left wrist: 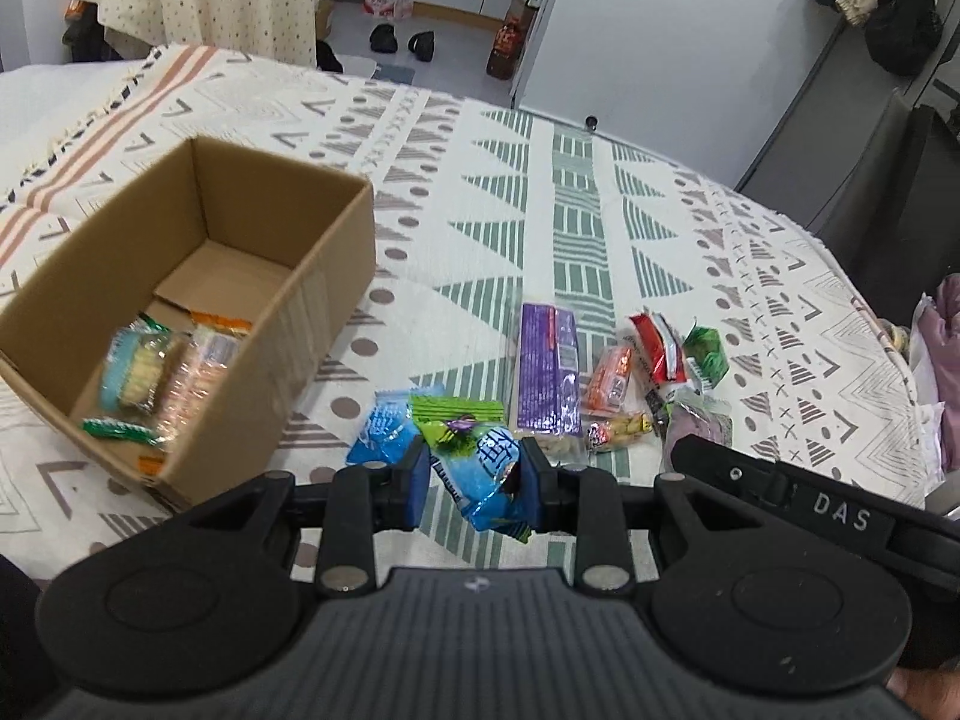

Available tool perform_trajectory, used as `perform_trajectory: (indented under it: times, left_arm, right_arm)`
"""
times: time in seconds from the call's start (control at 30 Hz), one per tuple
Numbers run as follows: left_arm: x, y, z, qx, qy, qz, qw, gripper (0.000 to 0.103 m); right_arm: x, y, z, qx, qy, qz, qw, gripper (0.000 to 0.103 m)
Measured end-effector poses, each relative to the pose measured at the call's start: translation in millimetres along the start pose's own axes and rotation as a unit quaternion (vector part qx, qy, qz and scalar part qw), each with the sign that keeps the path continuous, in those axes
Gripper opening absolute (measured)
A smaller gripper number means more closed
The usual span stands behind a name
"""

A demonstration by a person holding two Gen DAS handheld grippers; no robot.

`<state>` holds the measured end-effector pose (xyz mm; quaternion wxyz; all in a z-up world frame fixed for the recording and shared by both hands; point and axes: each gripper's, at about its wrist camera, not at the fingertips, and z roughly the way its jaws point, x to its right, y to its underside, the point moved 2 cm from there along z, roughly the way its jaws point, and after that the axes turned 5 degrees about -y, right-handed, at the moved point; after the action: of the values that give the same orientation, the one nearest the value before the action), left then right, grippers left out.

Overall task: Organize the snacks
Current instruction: 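Grasp the pink-wrapped candy with the right gripper while the left gripper holds the green-and-blue packet, then carry both snacks over the box and open both grippers to drop them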

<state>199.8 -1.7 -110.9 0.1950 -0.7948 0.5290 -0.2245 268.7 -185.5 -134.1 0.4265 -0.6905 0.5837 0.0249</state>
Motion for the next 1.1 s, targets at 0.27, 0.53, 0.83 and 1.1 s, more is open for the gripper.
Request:
perform_trajectory:
  times: [0.27,0.53,0.83,1.1]
  left_arm:
    - [-18.8,-3.1,-29.9,0.022,0.002,-0.001,0.9997,0.030]
    - [-40.3,-8.0,-52.7,0.042,0.005,-0.010,0.9991,0.030]
    - [-63.1,-18.0,-67.2,0.061,0.012,-0.025,0.9977,0.030]
    - [-85.3,-28.9,-71.8,0.061,0.020,-0.040,0.9971,0.030]
  right_arm:
    - [-24.1,16.0,-18.0,0.035,-0.008,0.010,0.999,0.033]
    - [-51.6,17.6,-34.0,0.063,-0.021,0.009,0.998,0.033]
    - [-78.5,16.7,-37.6,0.082,-0.025,0.004,0.996,0.033]
    - [-104.9,12.5,-30.9,0.084,-0.027,-0.012,0.996,0.033]
